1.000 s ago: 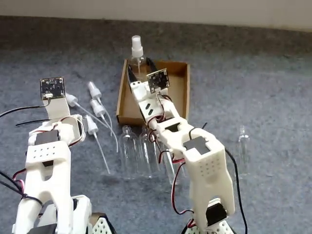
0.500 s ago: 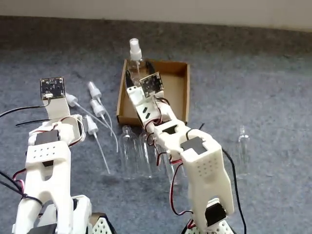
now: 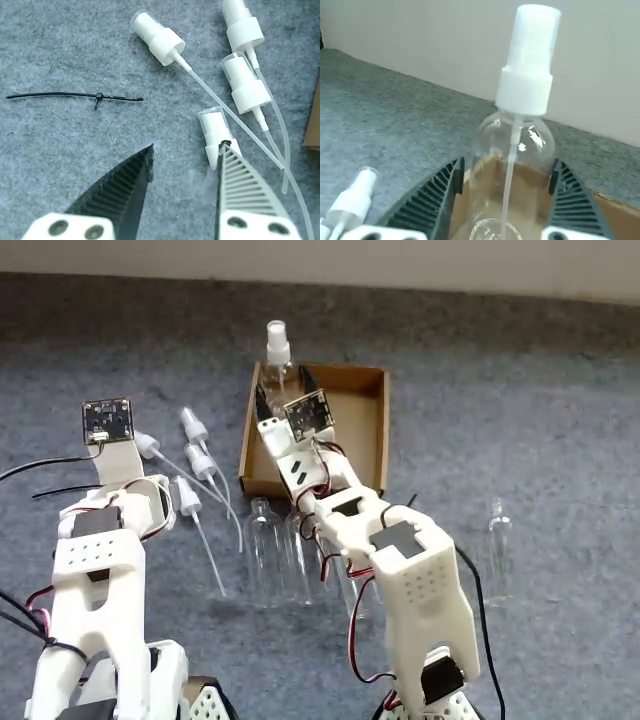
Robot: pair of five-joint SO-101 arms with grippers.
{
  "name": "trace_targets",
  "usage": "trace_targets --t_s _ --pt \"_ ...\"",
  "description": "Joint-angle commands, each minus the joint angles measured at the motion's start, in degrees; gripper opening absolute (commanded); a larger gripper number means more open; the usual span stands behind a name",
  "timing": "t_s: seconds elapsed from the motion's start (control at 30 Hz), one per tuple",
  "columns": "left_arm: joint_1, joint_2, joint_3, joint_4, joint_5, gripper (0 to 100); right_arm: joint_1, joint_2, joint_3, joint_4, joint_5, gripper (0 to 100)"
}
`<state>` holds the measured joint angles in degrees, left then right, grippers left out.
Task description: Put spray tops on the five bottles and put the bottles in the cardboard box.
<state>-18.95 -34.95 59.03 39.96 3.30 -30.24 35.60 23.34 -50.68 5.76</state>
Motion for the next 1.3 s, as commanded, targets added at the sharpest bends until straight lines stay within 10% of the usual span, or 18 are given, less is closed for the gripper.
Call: trace_targets --t_s 0.0,0.9,1.27 --pt "1.27 -1.63 -0.31 -0.97 0.00 20 0.31 -1.54 -0.92 -0.57 0.88 22.8" --pt "1.27 -1.63 -0.31 -1.05 0.00 20 3.03 -44.88 32.75 1.01 3.16 22.5" --pt "1.19 -1.63 -0.31 -1.05 0.00 20 16.22 -85.05 40.75 53.14 3.08 22.5"
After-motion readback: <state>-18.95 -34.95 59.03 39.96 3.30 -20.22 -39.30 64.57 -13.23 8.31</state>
